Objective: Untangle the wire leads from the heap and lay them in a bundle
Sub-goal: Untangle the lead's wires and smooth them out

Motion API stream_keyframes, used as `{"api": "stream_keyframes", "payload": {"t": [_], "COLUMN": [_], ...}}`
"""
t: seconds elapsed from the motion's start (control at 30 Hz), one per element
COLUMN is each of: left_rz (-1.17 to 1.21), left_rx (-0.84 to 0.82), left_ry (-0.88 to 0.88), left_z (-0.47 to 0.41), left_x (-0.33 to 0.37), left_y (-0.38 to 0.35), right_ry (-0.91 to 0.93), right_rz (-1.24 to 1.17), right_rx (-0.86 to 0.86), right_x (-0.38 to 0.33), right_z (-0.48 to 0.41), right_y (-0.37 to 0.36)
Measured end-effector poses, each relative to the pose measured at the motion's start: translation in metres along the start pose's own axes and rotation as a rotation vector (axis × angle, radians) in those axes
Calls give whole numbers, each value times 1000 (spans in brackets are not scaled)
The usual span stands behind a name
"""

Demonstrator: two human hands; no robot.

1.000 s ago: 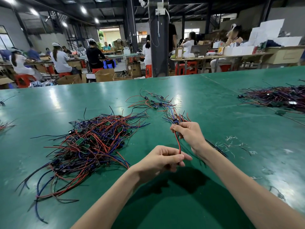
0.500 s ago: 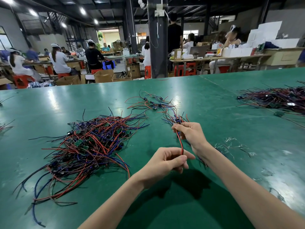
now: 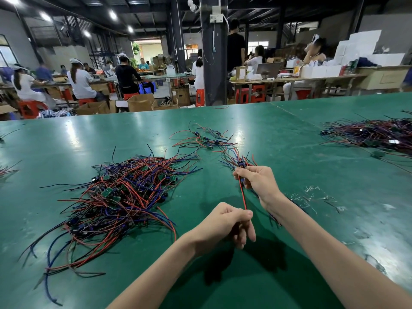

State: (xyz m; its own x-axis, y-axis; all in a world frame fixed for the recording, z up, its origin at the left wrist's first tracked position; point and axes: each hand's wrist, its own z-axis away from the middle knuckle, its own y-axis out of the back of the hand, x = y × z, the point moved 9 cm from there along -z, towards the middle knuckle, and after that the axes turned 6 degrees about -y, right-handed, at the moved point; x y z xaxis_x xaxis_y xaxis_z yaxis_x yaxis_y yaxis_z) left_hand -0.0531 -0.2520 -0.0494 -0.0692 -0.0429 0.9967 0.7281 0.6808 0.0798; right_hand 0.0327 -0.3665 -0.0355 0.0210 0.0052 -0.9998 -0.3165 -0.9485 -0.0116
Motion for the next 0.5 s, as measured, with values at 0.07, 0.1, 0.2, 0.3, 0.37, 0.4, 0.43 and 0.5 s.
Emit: {"api": "stream_keyframes", "payload": {"t": [0.07, 0.1, 0.2, 0.3, 0.37, 0.4, 0.43, 0.5], "left_rz": [99, 150, 255, 265, 244, 238, 235, 223], "left_rx": [-13, -29, -91, -134, -142, -139, -136, -138], "left_ry": [60, 89, 162, 192, 208, 215, 221, 226], "left_z": [0, 1, 4, 5, 4, 4, 3, 2], "left_x": [-5, -7, -10, -12, -15, -16, -18, -21], "left_y": [-1, -2, -7, -8, -9, -10, -11, -14], "right_ry": [12, 19, 49, 52, 29, 9, -20, -98], "right_rz": [-2, -13, -30, -10, -21, -29, -33, -37], "right_rx": [2, -2, -33, -45, -54, -62, -71, -92], "right_x": [-2, -3, -9, -12, -14, -15, -16, -17], "right_z": [0, 1, 3, 5, 4, 3, 0, -6], "right_y": [0, 0, -3, -6, -5, -3, 0, 7]}}
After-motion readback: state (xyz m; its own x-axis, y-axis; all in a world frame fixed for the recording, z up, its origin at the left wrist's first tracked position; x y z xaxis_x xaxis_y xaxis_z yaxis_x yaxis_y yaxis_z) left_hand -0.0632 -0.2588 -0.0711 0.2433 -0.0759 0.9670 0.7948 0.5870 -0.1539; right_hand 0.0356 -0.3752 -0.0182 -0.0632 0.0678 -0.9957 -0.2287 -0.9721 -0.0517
